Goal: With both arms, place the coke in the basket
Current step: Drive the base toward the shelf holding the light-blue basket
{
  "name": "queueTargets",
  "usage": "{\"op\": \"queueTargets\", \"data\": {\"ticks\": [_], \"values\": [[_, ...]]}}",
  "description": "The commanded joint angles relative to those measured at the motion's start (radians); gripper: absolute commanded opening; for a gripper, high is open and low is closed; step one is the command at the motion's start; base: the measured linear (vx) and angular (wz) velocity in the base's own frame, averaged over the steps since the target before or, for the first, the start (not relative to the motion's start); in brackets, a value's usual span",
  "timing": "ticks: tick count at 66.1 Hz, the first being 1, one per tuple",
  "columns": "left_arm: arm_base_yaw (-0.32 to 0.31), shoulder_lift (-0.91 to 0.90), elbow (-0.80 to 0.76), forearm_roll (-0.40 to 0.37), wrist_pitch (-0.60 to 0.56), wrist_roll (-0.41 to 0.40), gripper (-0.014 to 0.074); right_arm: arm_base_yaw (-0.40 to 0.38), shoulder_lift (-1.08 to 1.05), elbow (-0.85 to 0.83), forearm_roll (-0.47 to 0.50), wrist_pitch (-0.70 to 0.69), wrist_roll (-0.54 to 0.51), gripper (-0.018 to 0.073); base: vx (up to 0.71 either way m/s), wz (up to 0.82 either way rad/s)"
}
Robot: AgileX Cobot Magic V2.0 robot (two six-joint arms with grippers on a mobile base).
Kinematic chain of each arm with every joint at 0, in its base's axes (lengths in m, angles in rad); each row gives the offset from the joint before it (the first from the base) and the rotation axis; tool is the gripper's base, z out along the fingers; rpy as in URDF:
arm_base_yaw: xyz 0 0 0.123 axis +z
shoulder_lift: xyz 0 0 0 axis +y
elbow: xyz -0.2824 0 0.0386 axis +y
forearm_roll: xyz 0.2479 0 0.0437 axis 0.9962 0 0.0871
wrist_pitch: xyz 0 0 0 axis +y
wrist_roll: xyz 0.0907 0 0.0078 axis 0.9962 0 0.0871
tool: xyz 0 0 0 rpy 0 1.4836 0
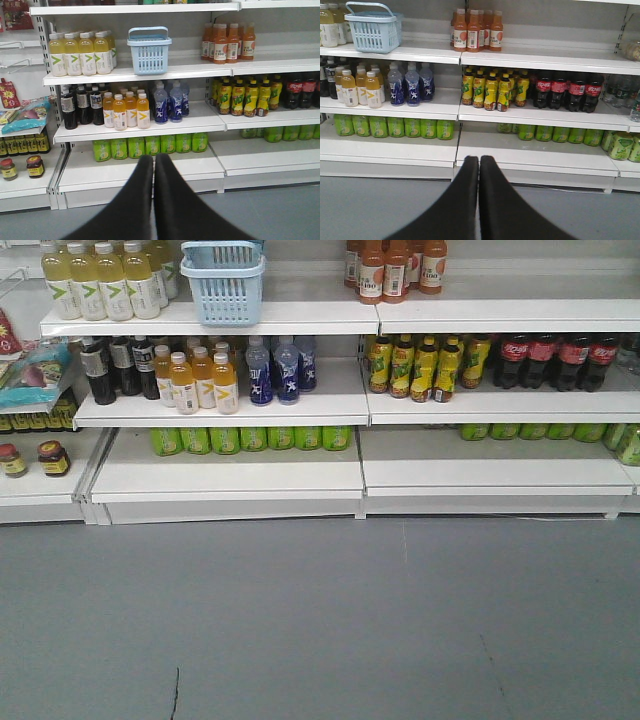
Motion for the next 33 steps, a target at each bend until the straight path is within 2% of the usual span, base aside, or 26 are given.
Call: {"op": "queueTargets", "data": {"ticks": [1,33], "values": [[-0.001,-0.017,-0.001,-0.008,-0.066,-0.009,-0.0006,-0.004,-0.019,0.01,-0.01,-0.076,-0.008,-0.0005,0.04,0.03],[-0.001,-0.017,-0.001,-0.008,-0.066,-0.009,-0.0006,-0.004,-0.019,0.01,-0.01,-0.076,-0.008,-0.0005,0.13,0.06]]}}
